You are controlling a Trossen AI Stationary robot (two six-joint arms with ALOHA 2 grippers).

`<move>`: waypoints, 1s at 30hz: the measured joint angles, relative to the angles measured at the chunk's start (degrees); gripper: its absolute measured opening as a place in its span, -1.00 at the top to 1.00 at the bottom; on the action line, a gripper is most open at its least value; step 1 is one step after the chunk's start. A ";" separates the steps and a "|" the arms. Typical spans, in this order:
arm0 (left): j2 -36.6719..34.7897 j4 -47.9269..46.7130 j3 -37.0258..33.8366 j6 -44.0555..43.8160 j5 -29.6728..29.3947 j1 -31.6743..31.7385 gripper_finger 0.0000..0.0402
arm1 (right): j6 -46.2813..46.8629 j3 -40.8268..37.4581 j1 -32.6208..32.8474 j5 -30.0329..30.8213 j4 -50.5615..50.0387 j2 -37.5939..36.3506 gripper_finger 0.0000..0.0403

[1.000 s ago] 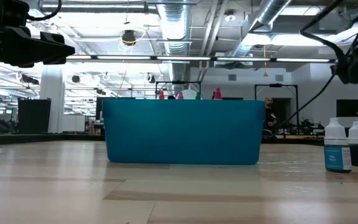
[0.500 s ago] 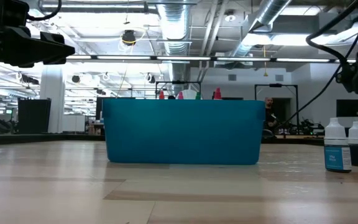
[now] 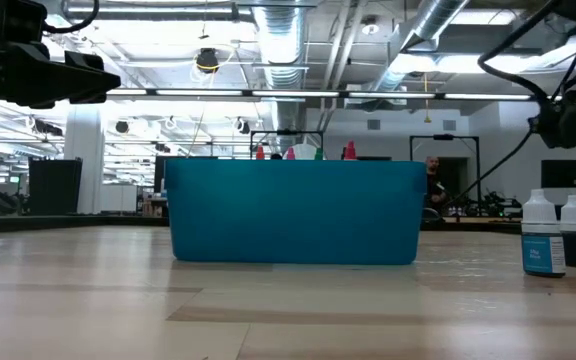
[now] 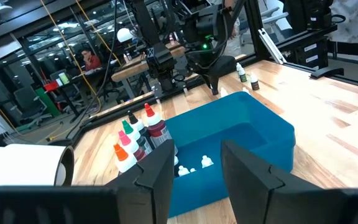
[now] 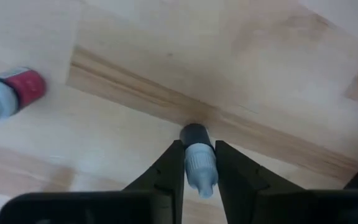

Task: Pick & Place food coloring
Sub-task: Put the small black food coloring bottle into the blue bin

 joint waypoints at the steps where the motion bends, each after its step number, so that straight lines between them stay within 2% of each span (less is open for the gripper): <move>1: 0.00 0.00 0.00 -0.01 0.00 0.00 0.39 | -0.70 0.21 -0.29 0.05 0.09 0.01 0.67; 12: 0.00 0.01 0.00 -0.03 0.00 -0.02 0.39 | -9.42 6.50 -3.26 0.66 -2.21 0.09 0.68; 22: 0.02 0.02 0.00 -0.02 0.00 -0.02 0.39 | -19.74 17.47 -6.99 6.17 -11.66 0.09 0.68; 30: 0.00 0.00 0.00 -0.06 0.00 -0.02 0.39 | -29.06 24.08 -10.48 8.21 -16.38 0.54 0.68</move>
